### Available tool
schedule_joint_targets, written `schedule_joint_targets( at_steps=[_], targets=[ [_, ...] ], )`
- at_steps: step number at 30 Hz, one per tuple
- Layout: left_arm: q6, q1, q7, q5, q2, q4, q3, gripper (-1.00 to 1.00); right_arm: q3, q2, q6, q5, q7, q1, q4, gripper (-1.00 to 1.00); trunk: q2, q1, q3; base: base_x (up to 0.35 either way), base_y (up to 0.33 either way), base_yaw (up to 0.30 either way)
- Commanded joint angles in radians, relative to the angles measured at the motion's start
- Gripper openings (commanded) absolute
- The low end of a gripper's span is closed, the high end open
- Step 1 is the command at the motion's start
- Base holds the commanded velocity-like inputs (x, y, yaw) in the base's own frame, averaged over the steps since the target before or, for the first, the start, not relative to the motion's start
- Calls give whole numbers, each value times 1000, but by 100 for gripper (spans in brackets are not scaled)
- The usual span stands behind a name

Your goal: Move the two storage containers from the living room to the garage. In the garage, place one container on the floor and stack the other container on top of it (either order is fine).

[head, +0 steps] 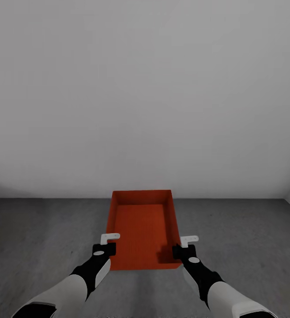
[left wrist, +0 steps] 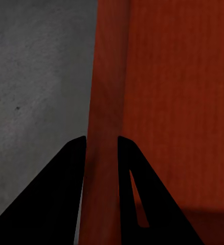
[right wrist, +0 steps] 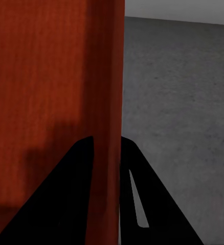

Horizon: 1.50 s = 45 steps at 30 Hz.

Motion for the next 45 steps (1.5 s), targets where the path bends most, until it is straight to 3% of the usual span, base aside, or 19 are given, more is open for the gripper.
schedule_joint_targets(
  at_steps=[1, 45],
  targets=[
    [-25, -1, 12, -20, 1, -5, 29, -100, -17, 0, -1, -8, -5, -1, 3, -100, -1, 0, -3, 0, 0, 0],
    [-25, -1, 12, -20, 1, -4, 29, -100, -17, -1, -1, -8, -5, -1, 3, -100, -1, 0, -73, 0, 0, 0]
  ],
)
